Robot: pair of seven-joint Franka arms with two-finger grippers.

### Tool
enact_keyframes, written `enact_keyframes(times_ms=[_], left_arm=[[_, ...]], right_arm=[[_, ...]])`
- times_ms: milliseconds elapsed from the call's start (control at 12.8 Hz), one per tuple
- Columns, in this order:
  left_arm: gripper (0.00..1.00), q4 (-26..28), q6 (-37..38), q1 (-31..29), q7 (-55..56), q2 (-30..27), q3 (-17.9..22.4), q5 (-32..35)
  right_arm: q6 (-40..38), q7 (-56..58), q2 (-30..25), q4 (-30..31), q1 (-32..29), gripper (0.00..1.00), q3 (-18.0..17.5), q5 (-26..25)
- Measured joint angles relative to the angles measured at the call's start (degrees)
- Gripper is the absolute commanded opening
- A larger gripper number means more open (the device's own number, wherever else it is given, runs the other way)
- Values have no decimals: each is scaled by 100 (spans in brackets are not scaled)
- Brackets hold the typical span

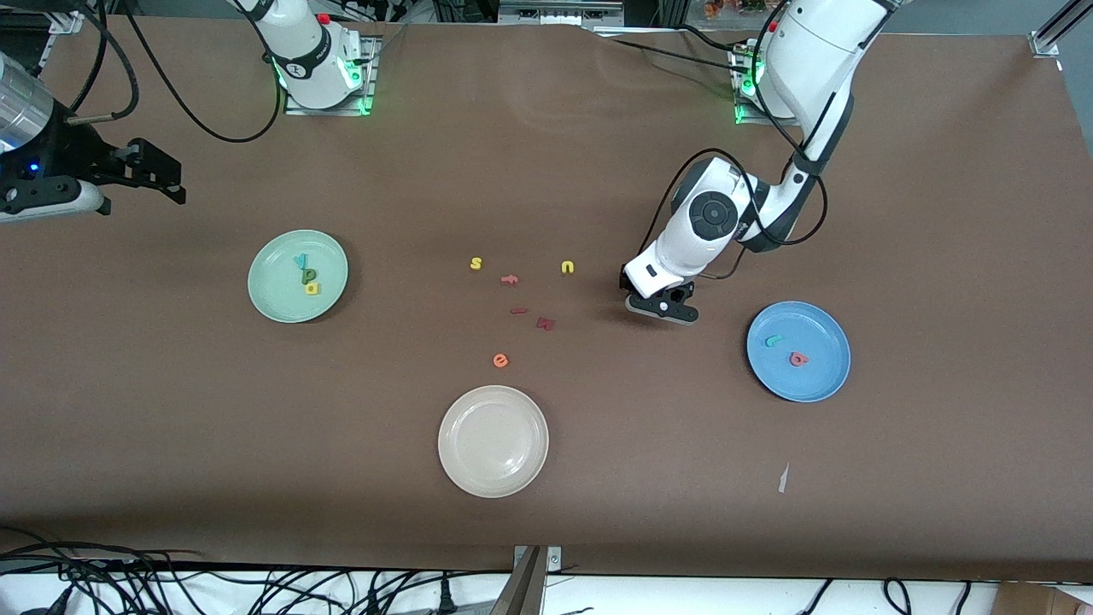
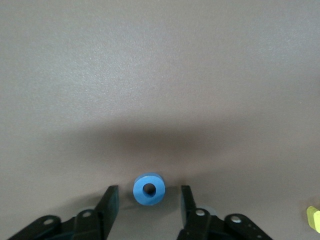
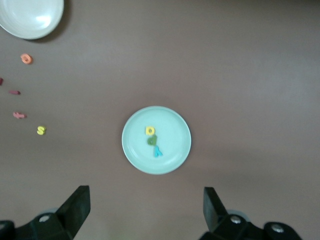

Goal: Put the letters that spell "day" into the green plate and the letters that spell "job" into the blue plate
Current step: 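Grasp the blue o with the left gripper while the right gripper returns to rest, then carry the blue o to the blue plate and open the left gripper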

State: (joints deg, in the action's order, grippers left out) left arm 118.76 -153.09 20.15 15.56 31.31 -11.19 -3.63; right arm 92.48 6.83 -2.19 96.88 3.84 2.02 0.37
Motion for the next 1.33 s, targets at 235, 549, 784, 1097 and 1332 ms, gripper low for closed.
enact_keyframes(times_ms=[235, 549, 784, 1097, 1332], left_arm=[[55, 0, -10, 1, 0, 6, 3, 0], [42, -2, -52, 0, 0, 15, 57, 0], [32, -2, -73, 1, 0, 23, 74, 0], [23, -61, -117, -3, -1, 2, 144, 0], [23, -191, 97, -401, -53, -223, 263, 120]], right_arm=[[-24, 10, 31, -7, -183, 100, -68, 18], [-24, 0, 32, -20, -286, 100, -107, 28], [-15, -33, 33, -29, -293, 100, -115, 32], [94, -80, 32, -36, -306, 100, -119, 30], [148, -206, 31, -45, -333, 100, -116, 29]])
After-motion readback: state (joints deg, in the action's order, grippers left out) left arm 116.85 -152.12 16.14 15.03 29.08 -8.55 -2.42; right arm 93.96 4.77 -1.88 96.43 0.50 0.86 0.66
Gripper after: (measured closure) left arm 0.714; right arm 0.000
